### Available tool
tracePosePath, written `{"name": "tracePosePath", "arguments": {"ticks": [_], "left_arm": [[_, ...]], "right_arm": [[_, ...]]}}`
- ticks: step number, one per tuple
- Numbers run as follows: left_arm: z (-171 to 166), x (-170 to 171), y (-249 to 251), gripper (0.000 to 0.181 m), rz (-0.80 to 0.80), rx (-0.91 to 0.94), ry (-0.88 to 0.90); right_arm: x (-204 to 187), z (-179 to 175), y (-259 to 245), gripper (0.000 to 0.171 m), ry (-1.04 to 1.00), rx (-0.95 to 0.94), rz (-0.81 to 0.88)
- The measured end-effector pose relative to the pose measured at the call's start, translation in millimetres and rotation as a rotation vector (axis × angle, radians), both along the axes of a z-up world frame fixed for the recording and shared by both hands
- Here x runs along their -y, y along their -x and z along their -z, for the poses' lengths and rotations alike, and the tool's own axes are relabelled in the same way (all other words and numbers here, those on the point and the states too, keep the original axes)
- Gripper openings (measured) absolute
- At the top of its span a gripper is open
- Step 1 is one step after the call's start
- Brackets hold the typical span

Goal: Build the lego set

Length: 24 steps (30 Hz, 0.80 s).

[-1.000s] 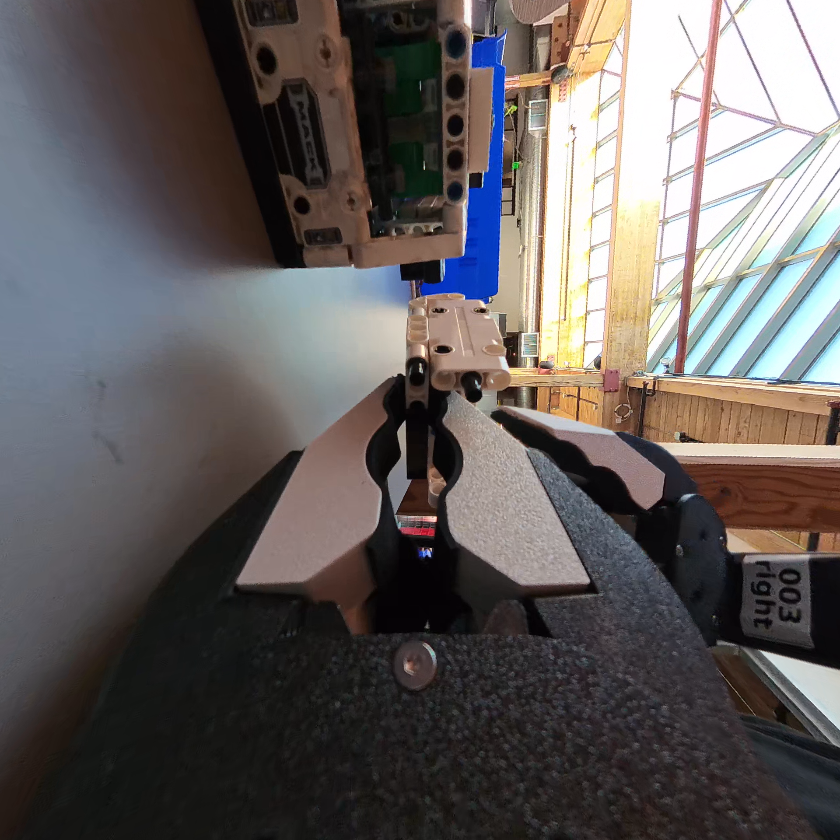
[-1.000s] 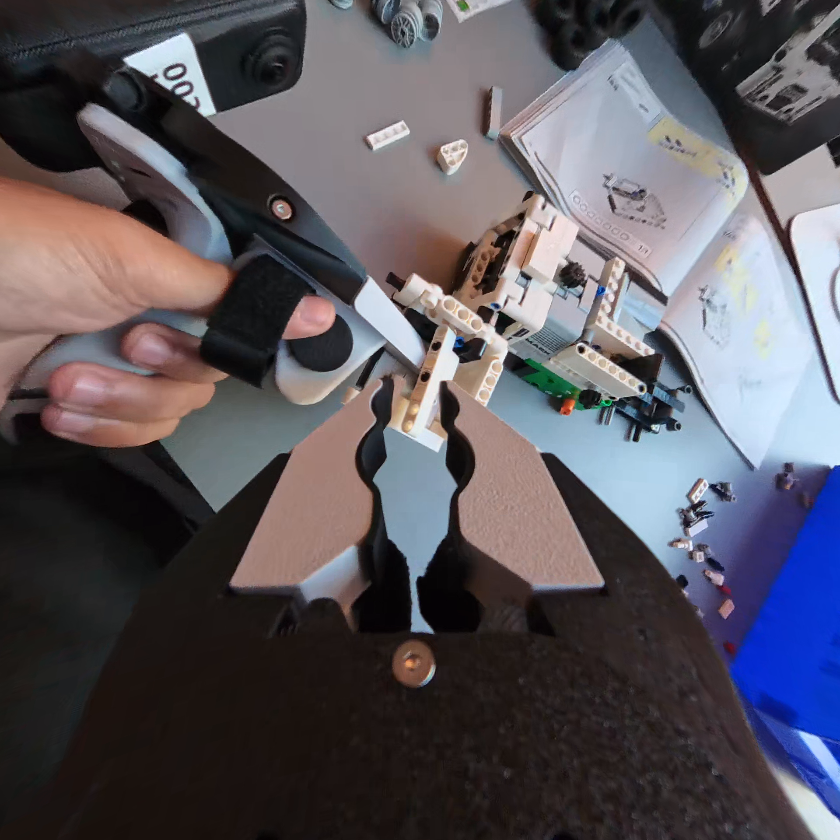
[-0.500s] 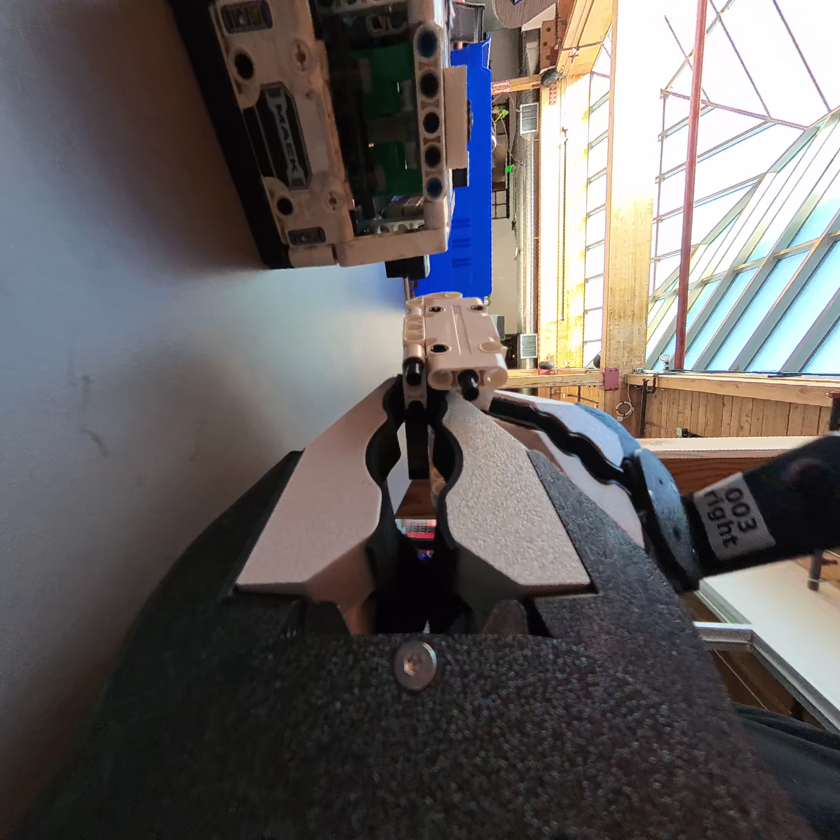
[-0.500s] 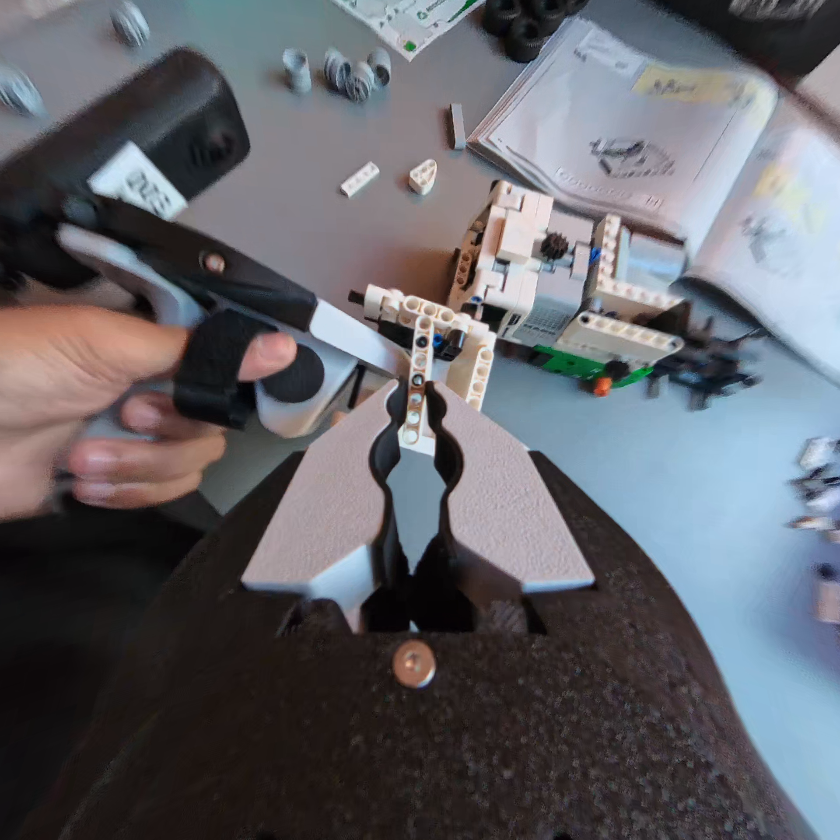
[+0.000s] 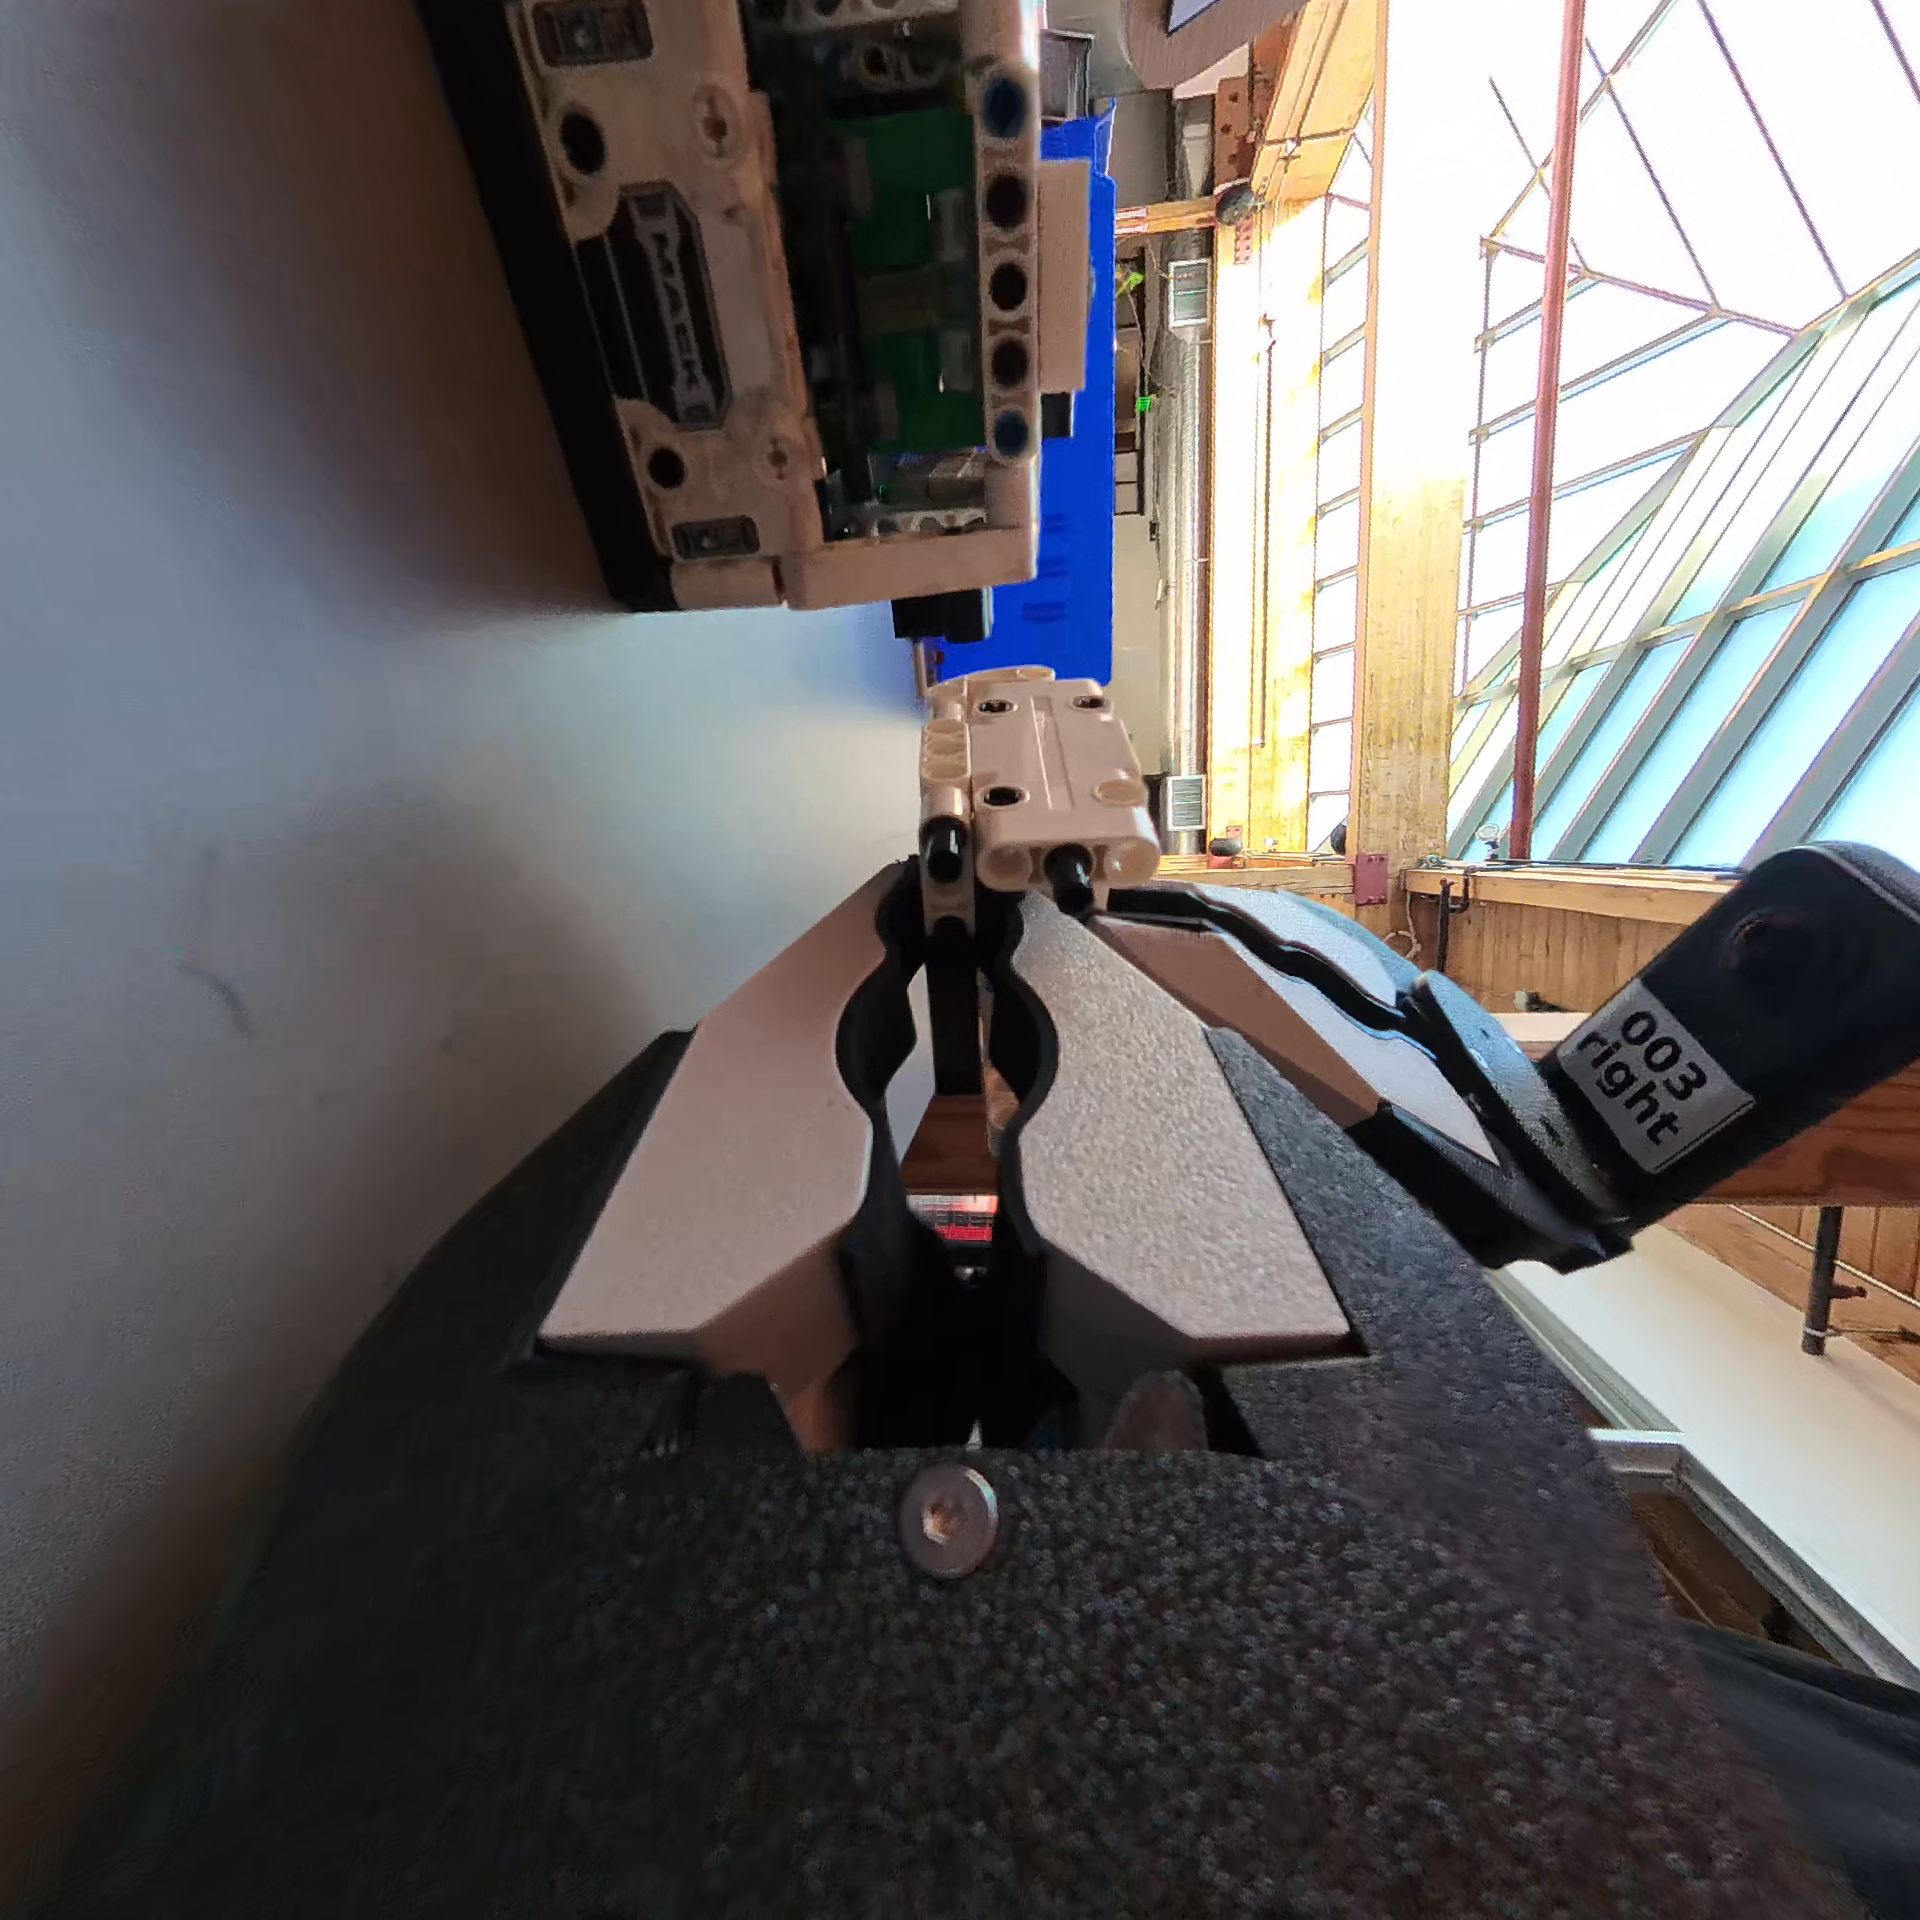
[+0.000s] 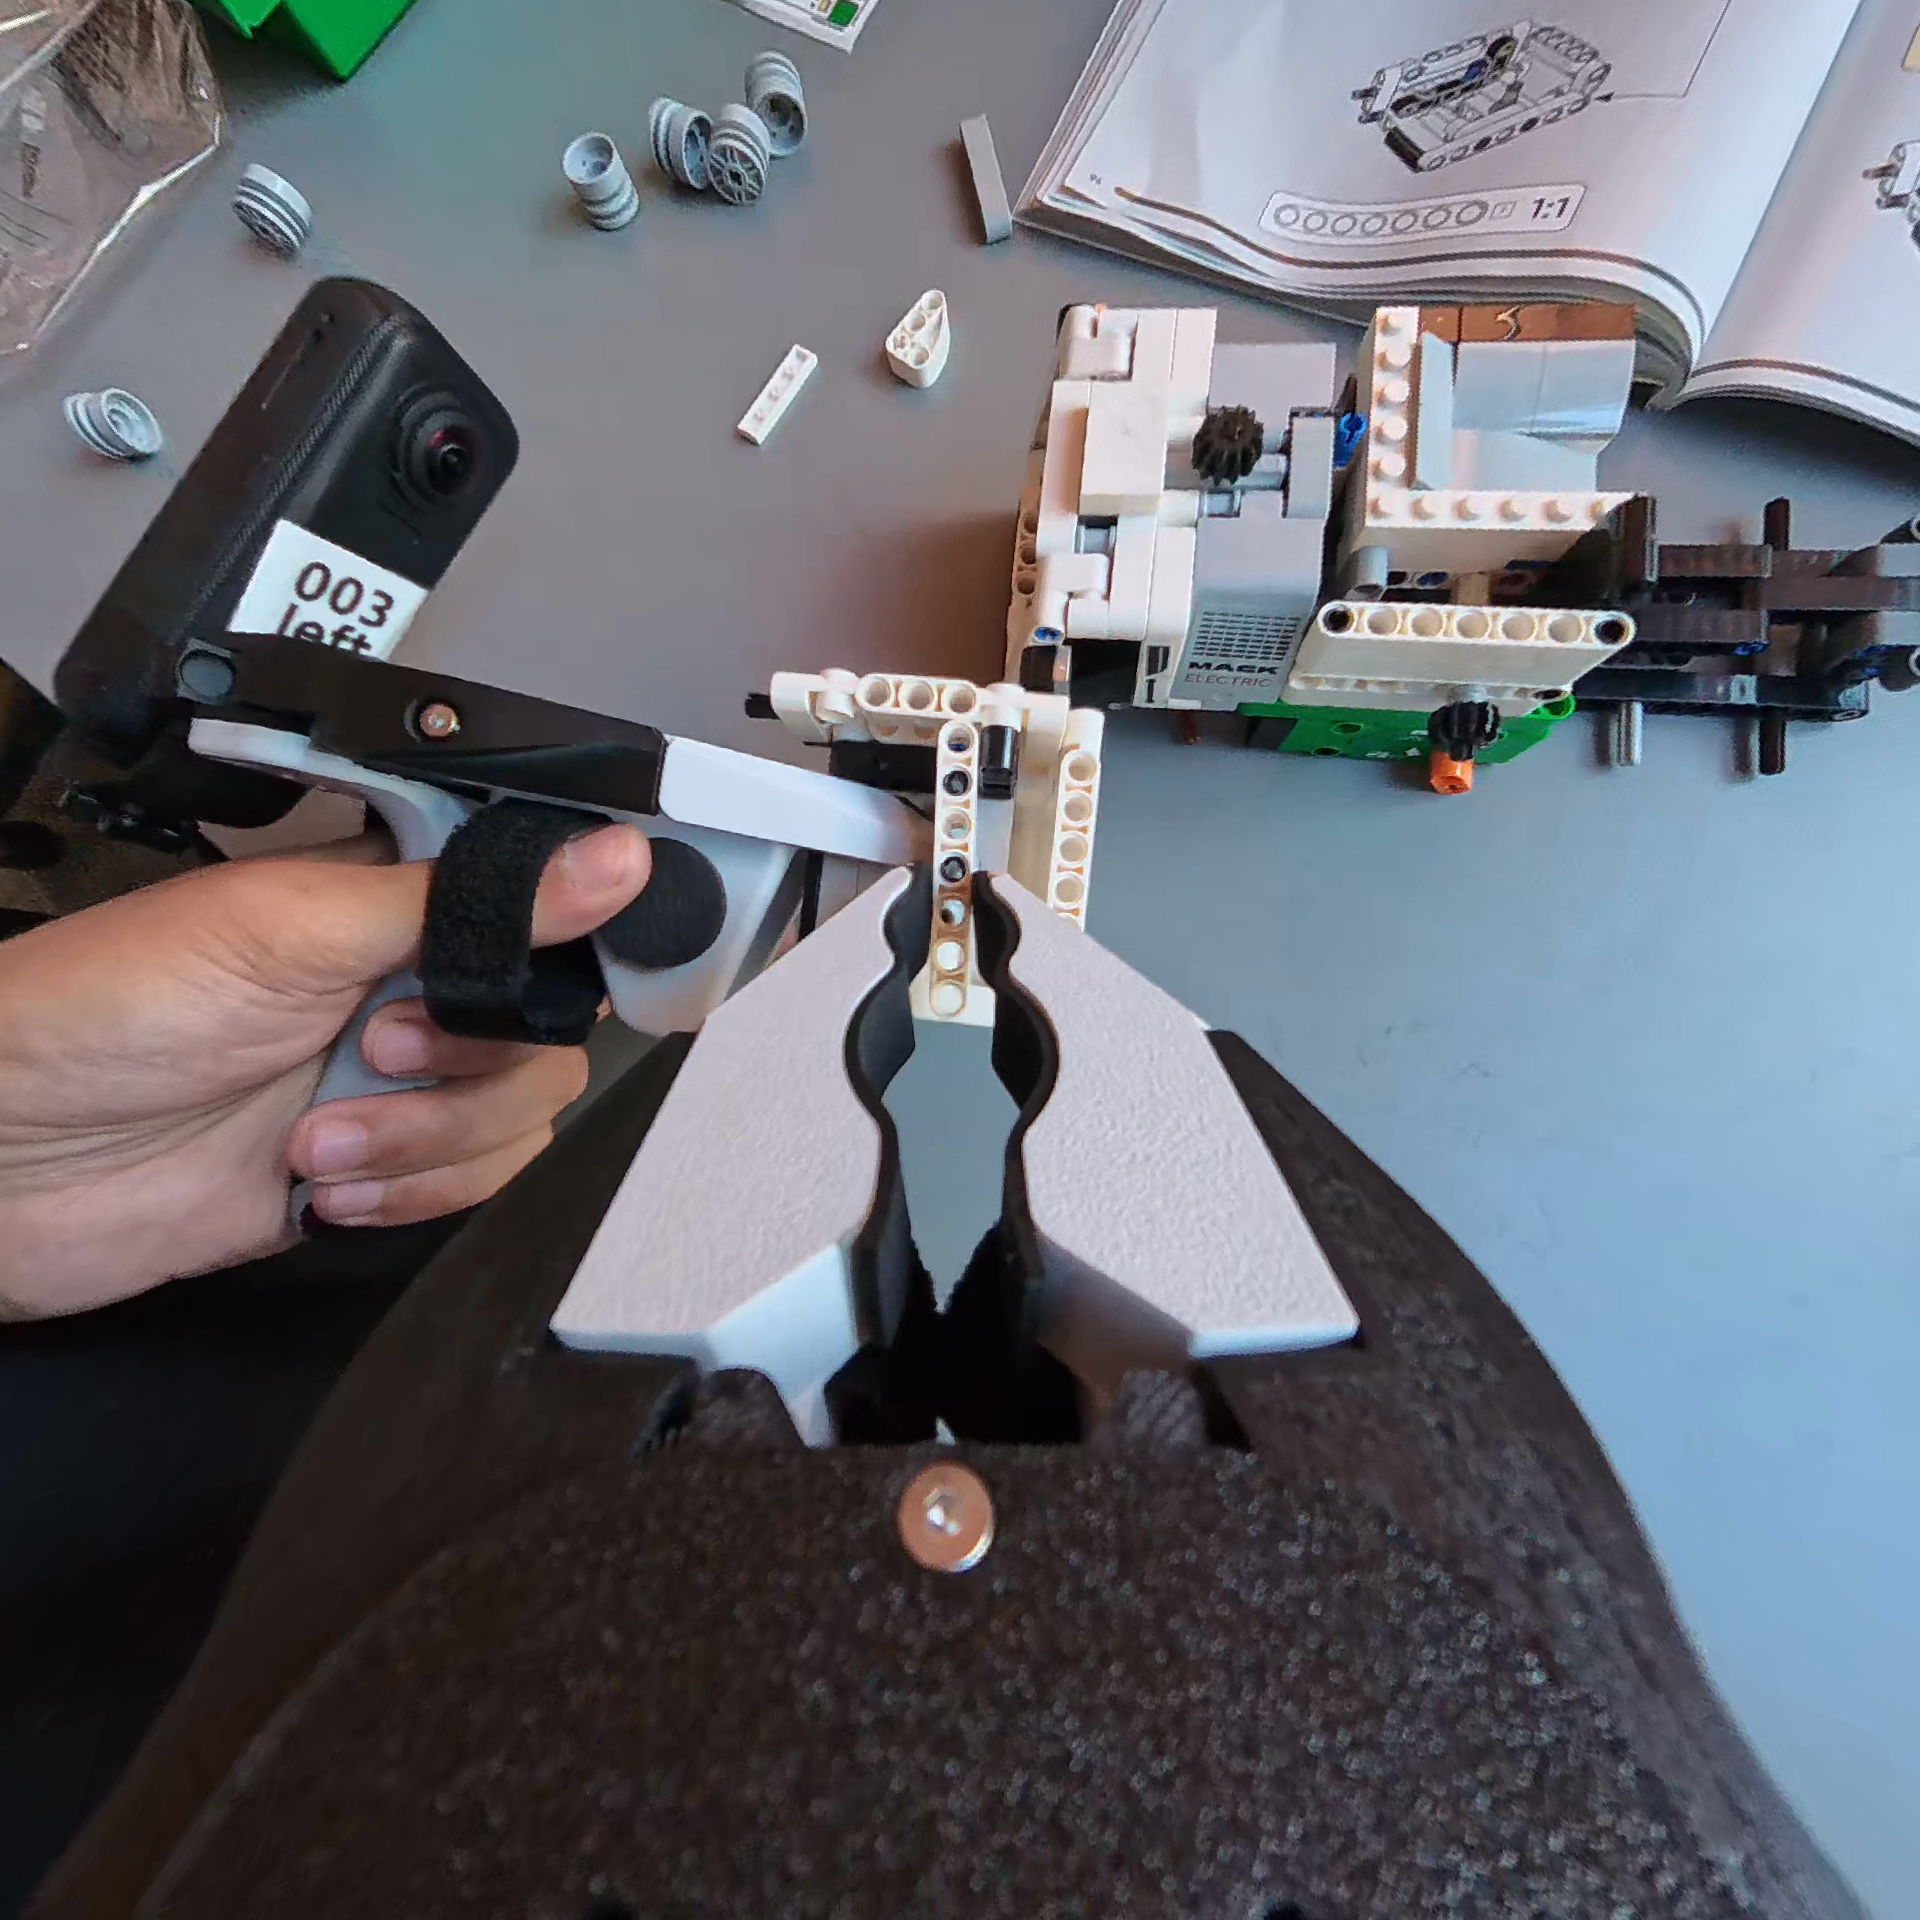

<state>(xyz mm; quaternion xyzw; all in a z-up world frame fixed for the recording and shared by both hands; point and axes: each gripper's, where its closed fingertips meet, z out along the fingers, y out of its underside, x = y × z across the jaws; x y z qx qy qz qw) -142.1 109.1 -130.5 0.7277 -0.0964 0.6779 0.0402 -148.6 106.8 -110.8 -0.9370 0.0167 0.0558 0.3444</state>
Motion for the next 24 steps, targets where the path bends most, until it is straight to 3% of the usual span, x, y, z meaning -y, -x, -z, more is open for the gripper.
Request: {"name": "tracePosePath", "arguments": {"ticks": [24], "left_arm": [[1.6, 2.0, -0.6, 0.006, 0.007, 0.018, 0.109]], "right_arm": [[-3.7, -0.6, 0.0, 0.010, 0.005, 0.042, -0.016]]}}
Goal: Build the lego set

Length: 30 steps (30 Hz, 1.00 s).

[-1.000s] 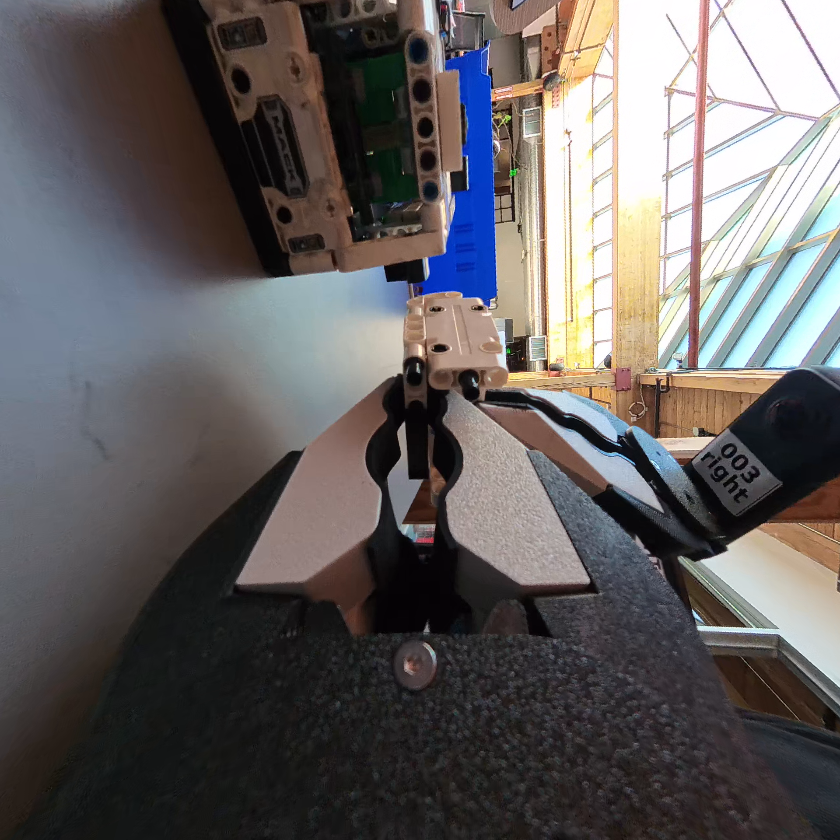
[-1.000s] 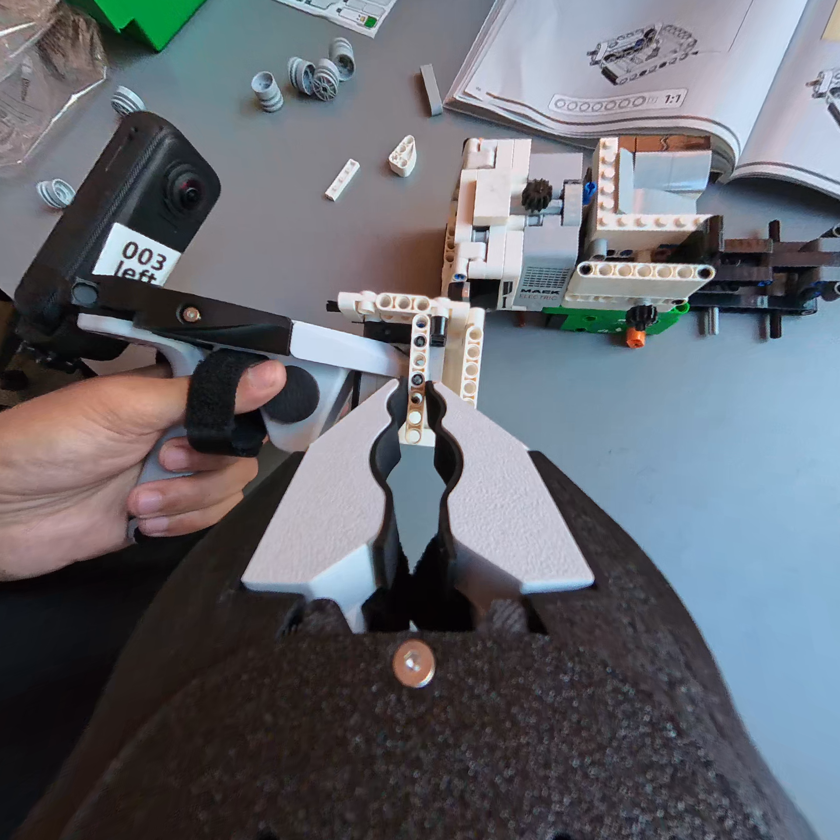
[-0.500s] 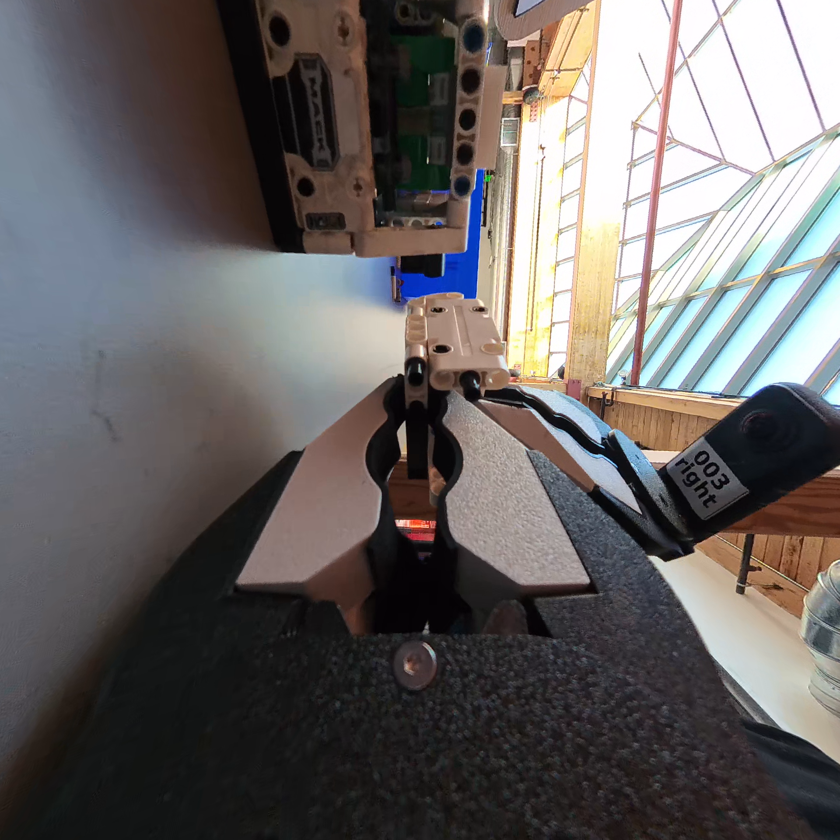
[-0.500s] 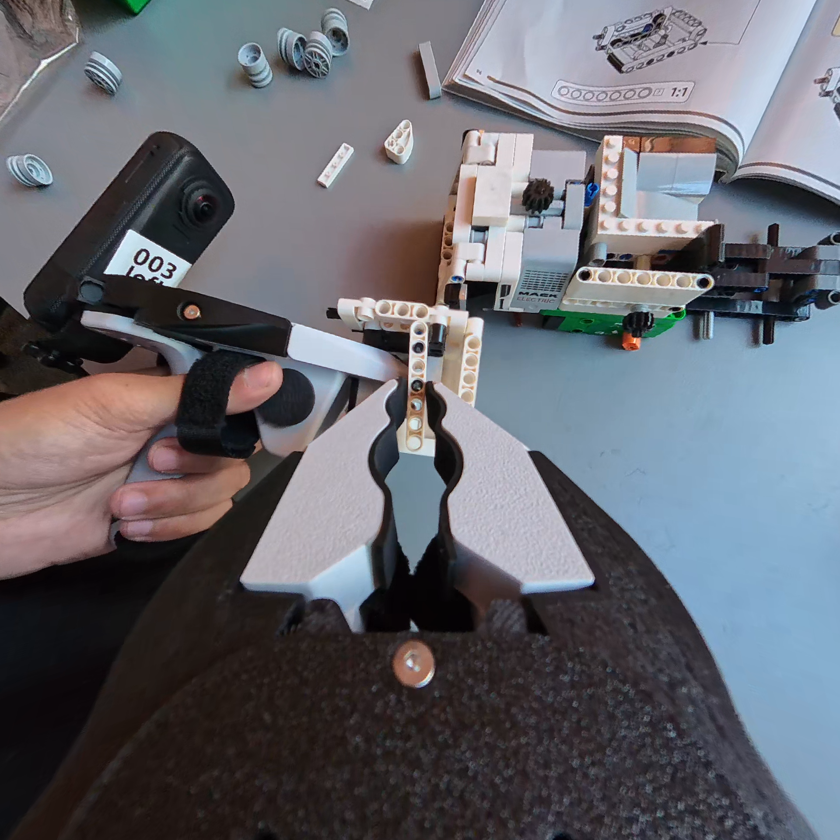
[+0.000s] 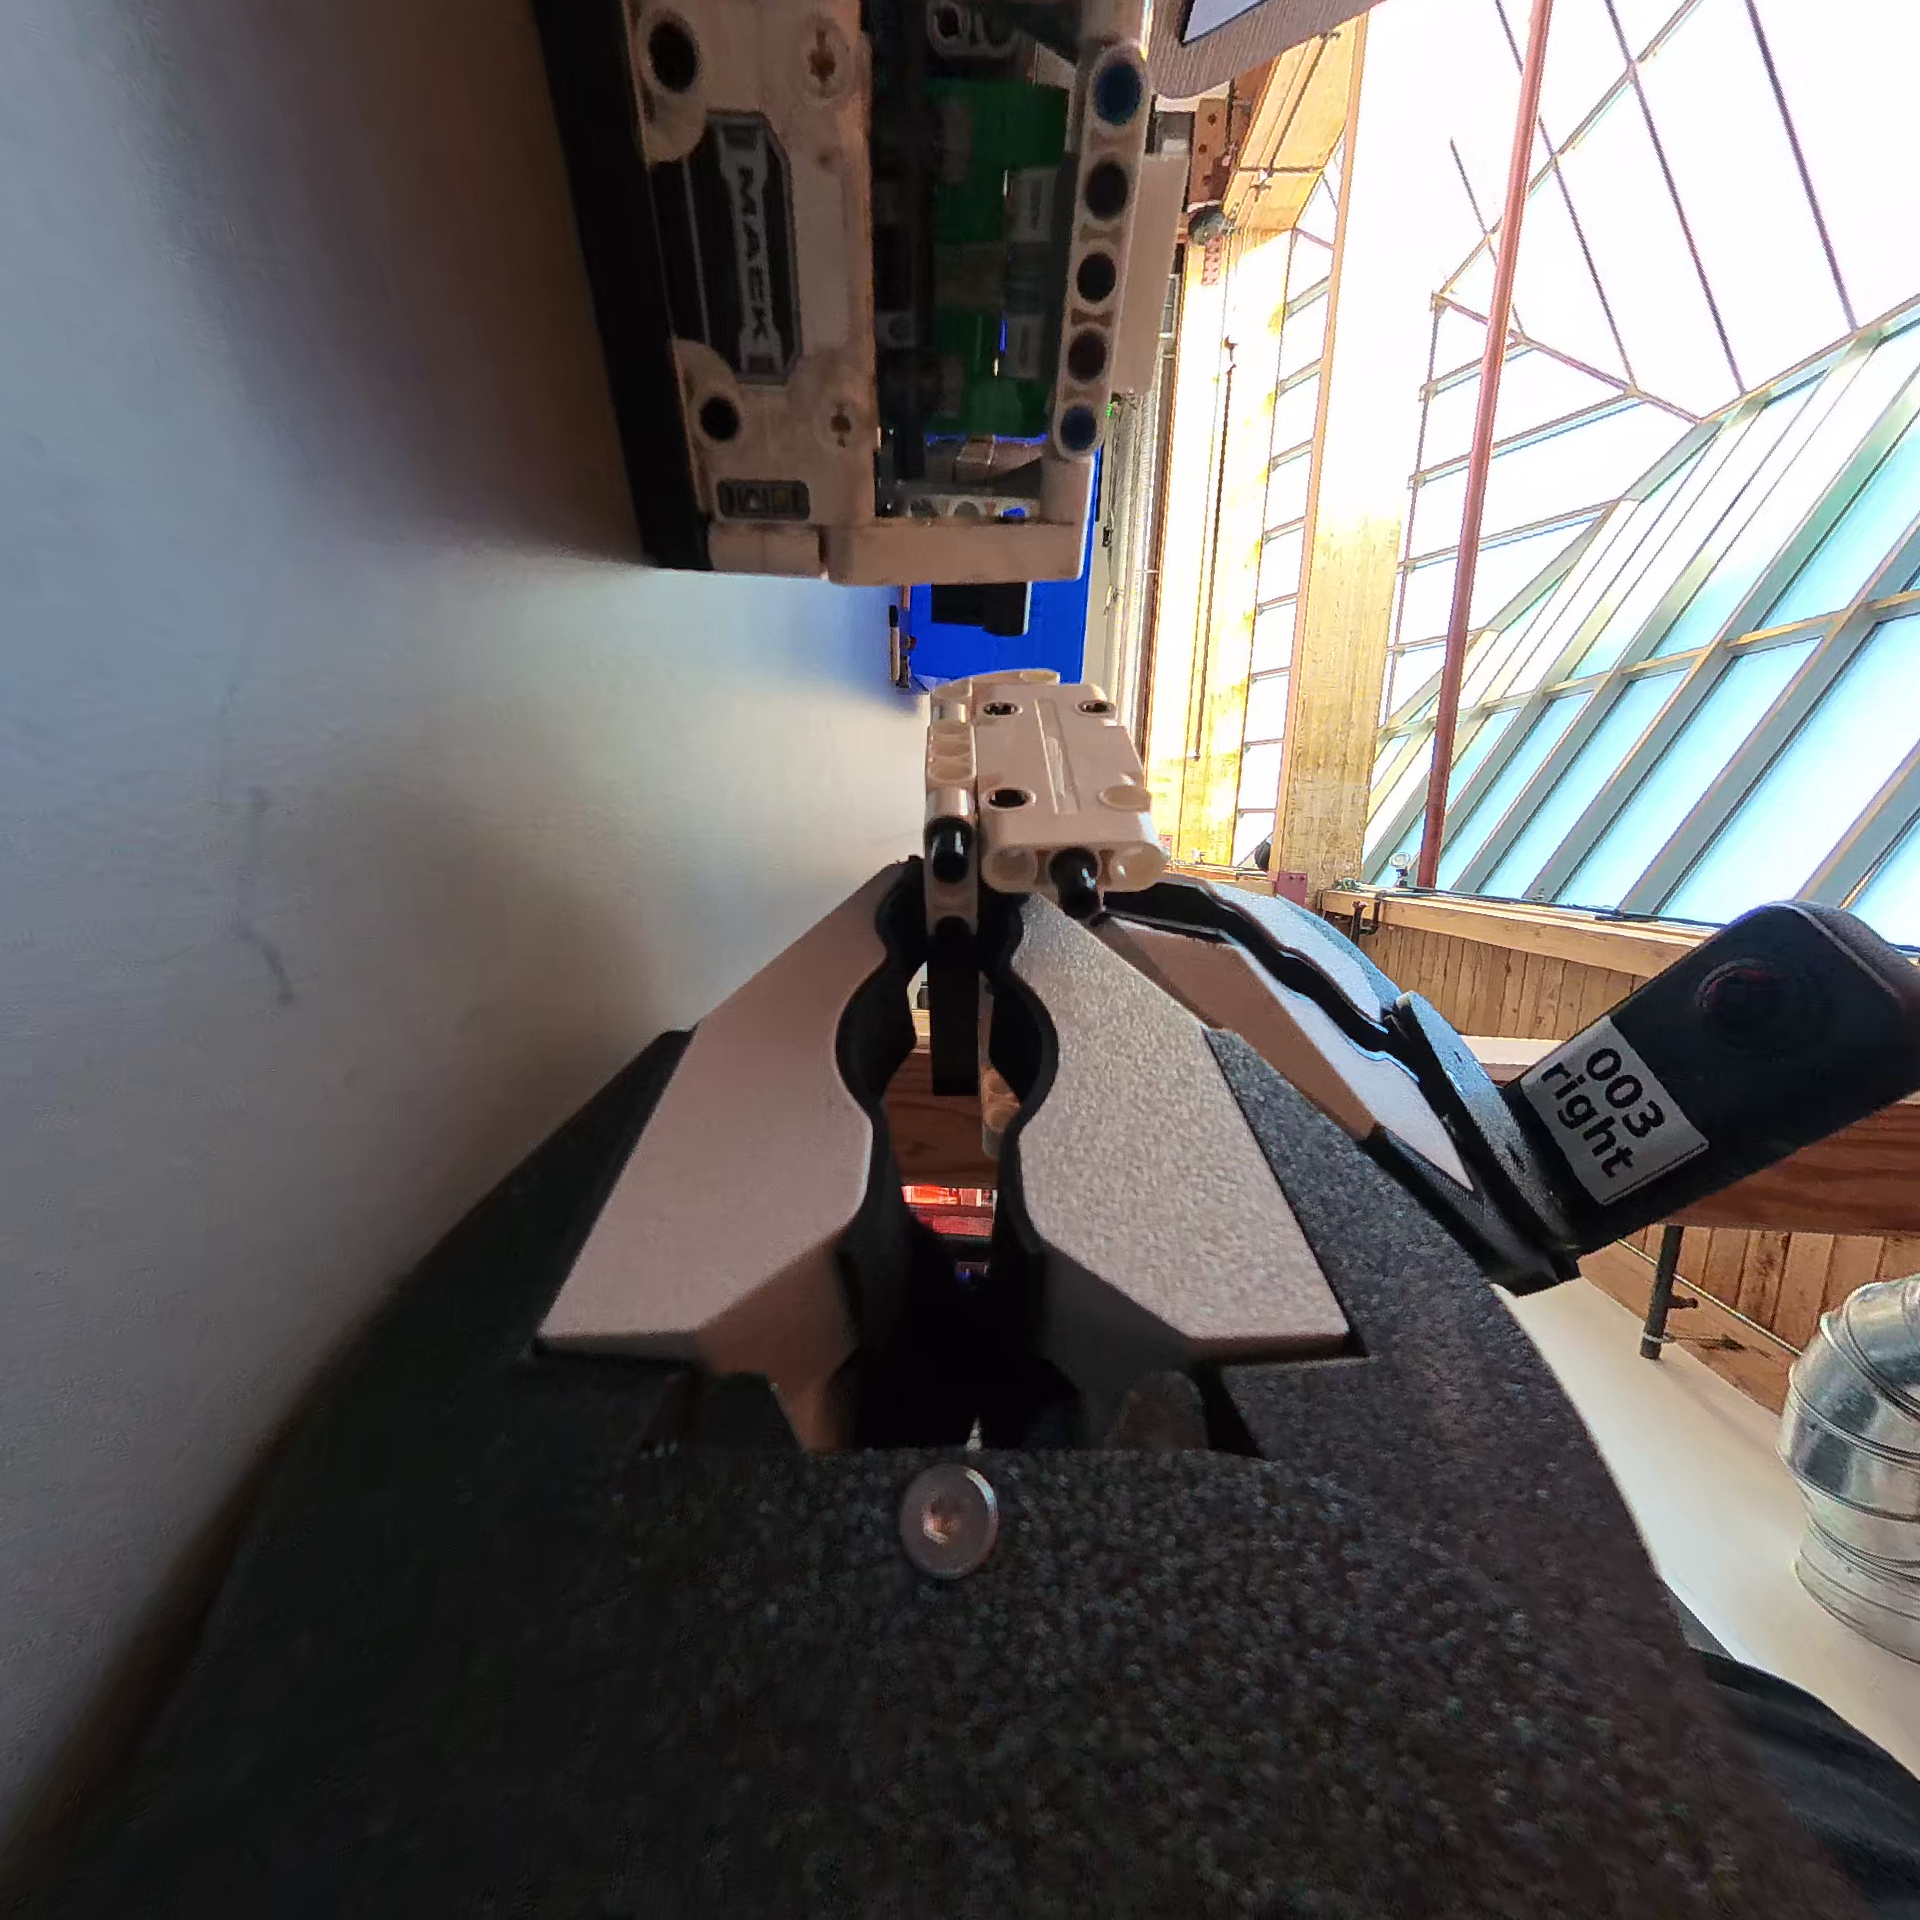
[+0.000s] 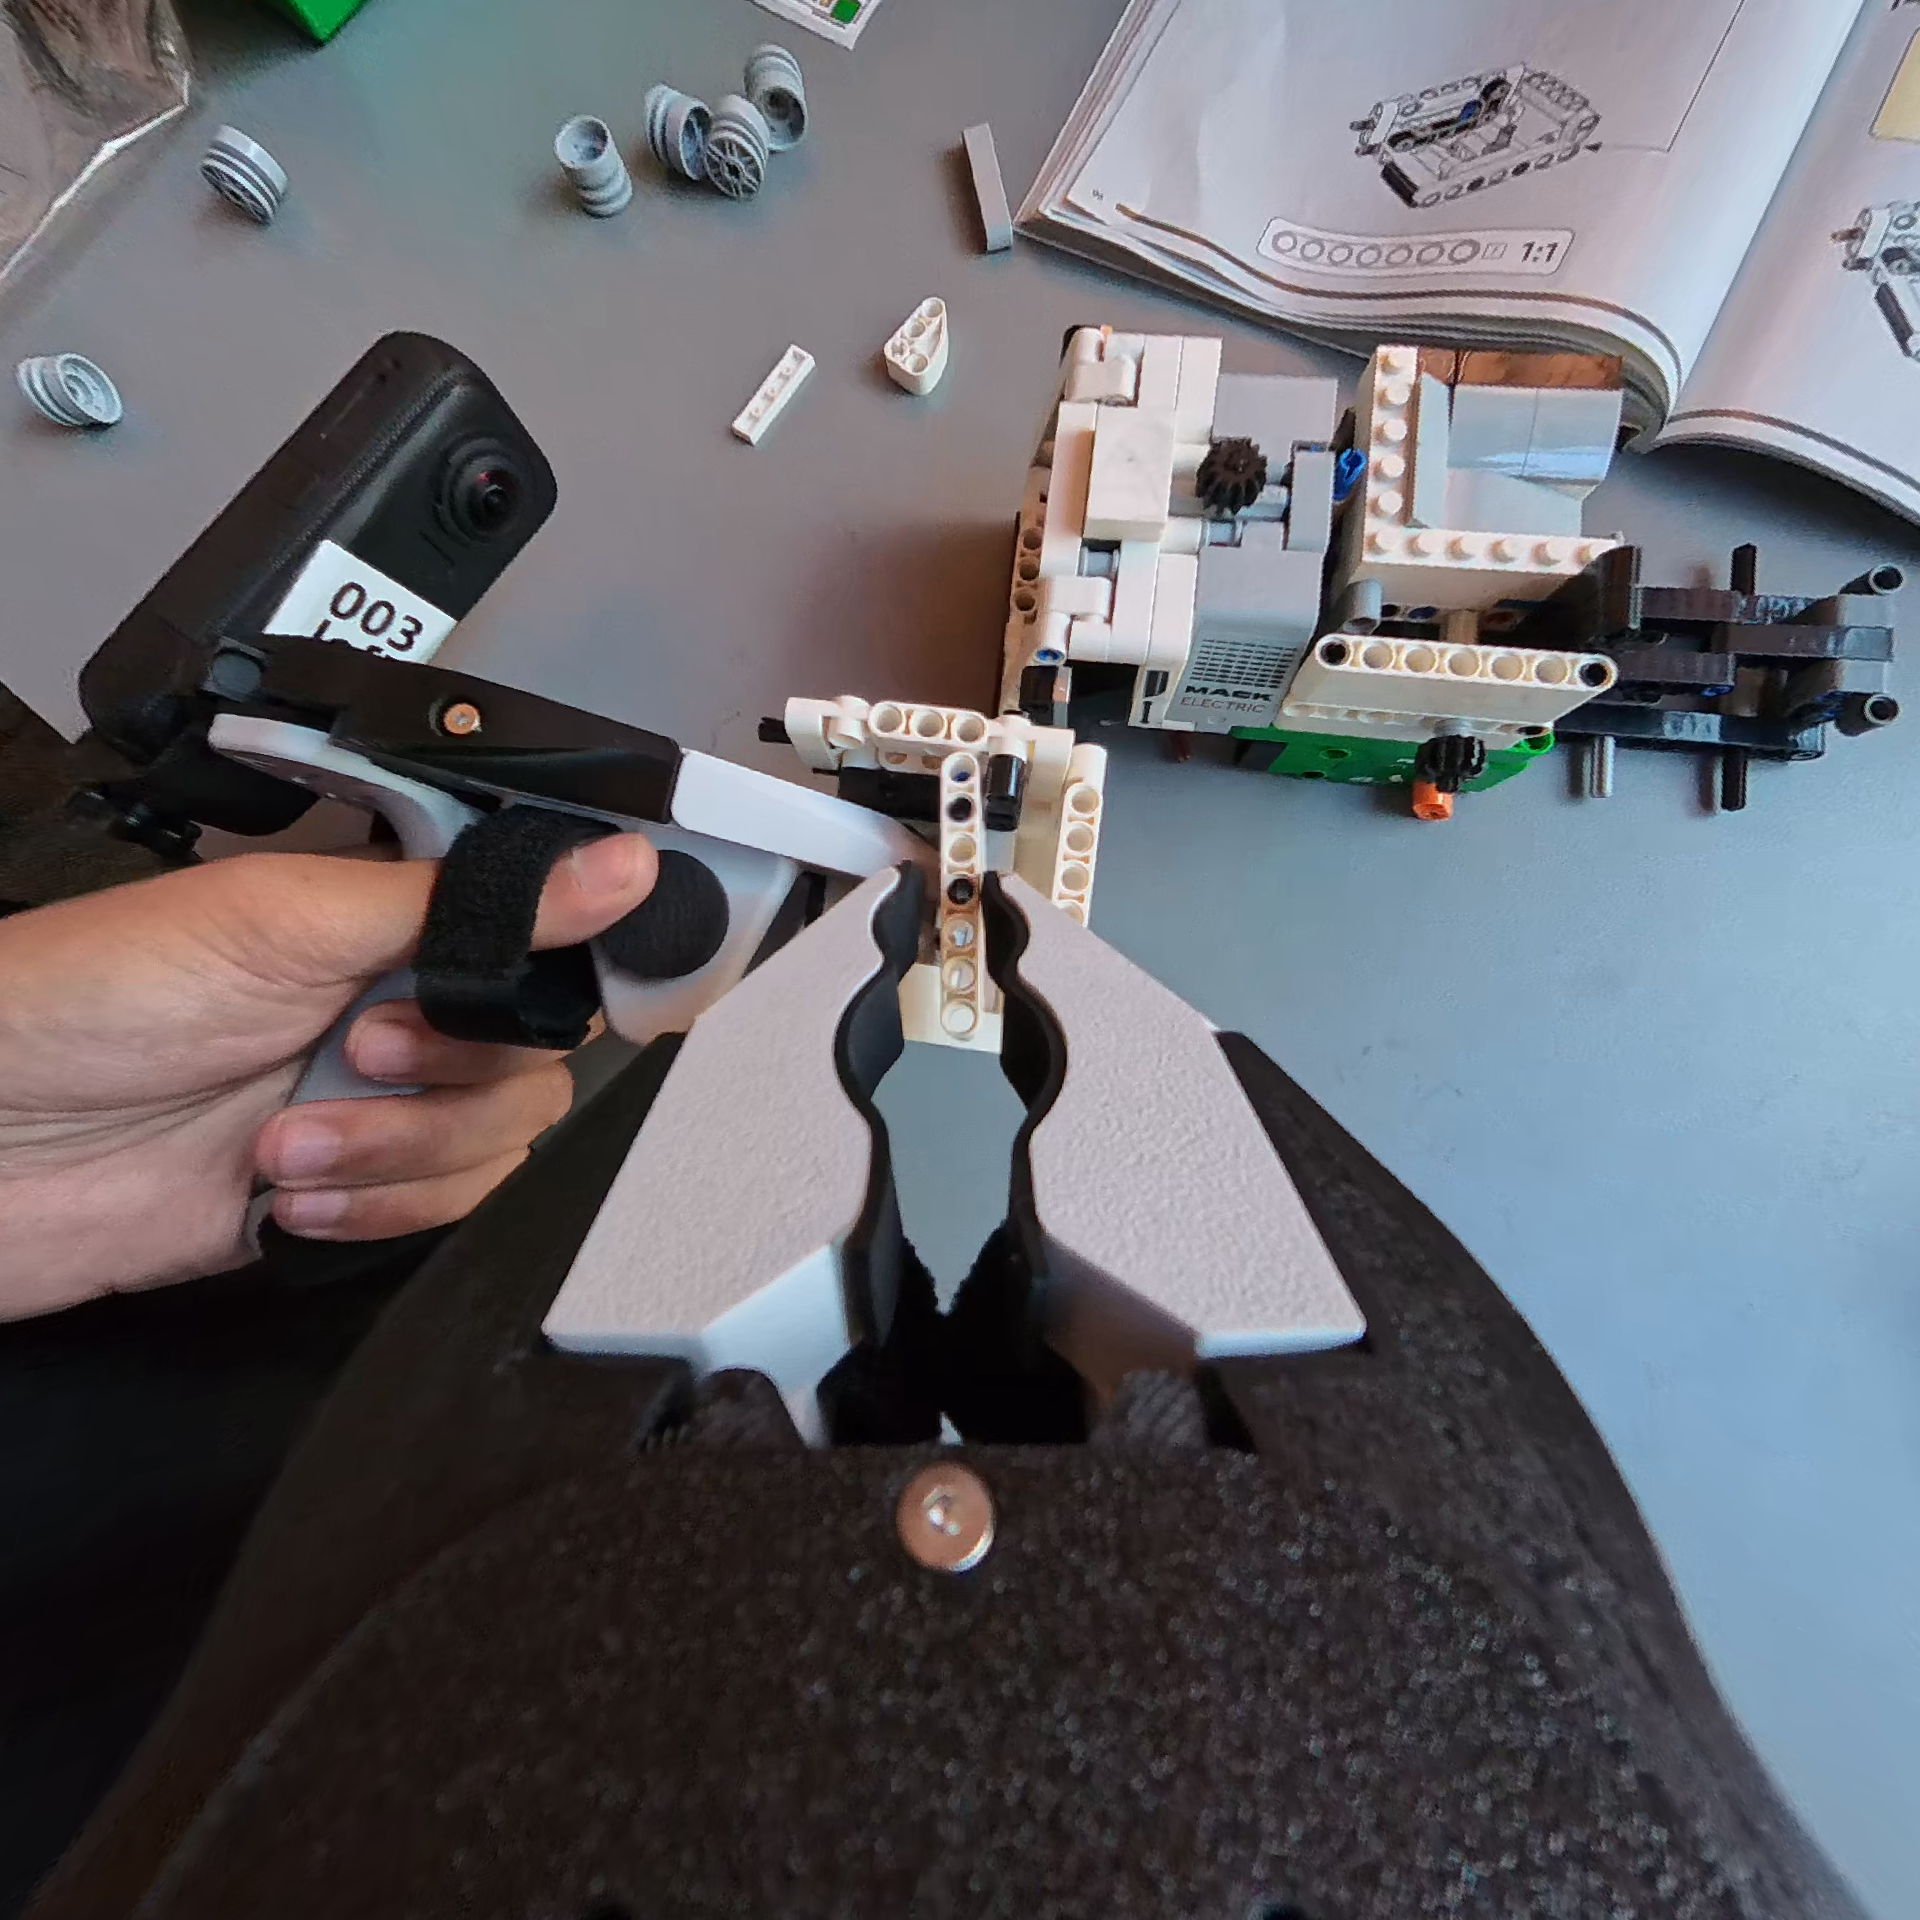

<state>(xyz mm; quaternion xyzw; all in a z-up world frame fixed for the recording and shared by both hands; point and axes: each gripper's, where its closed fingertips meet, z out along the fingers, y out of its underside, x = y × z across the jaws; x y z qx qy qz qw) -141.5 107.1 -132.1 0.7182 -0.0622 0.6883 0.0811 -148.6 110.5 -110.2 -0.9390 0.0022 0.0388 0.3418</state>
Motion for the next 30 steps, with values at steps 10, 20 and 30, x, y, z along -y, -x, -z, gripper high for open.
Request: {"name": "tracePosePath", "arguments": {"ticks": [10, 20, 30], "left_arm": [[-1.0, -0.2, 0.4, 0.006, 0.003, 0.007, 0.011], [-1.9, -2.6, 1.2, 0.006, -0.001, 0.014, 0.017], [-5.8, -0.1, 1.9, 0.006, 0.013, 0.025, 0.027]], "right_arm": [[3.6, -10.3, -7.8, 0.012, -0.025, 0.016, 0.001], [22.1, -16.4, -0.6, 0.021, -0.148, 0.024, -0.148], [28.5, -7.1, -6.3, 0.016, -0.213, 0.216, -0.178]]}}
